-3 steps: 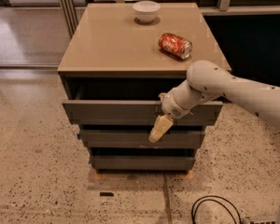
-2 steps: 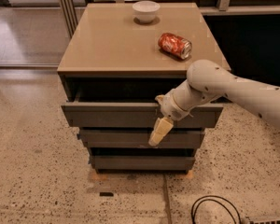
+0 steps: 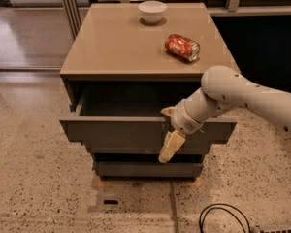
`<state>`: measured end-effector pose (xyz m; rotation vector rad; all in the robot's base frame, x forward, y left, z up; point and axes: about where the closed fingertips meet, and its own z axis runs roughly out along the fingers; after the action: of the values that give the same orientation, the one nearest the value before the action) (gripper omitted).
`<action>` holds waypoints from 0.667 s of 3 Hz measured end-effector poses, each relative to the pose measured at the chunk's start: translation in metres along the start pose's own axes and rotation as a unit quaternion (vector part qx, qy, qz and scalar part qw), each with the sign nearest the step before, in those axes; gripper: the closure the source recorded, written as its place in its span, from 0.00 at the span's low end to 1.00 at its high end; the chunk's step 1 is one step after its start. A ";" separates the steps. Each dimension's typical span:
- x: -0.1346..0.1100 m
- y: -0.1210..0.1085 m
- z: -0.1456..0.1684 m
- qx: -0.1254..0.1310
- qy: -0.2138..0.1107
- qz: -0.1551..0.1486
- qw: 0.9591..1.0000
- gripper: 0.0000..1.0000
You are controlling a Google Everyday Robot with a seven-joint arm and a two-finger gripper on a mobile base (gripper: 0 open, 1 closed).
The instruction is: Open top drawer
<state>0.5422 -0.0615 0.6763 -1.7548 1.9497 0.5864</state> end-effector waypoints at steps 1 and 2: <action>0.006 0.009 0.003 -0.021 -0.006 0.005 1.000 0.00; 0.015 0.030 -0.001 -0.046 -0.002 0.011 0.999 0.00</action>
Offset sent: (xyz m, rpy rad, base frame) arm -0.0694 -0.0268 -0.0103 0.0061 0.1655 0.0661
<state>0.5108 -0.0712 0.6683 -1.7877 1.9694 0.6956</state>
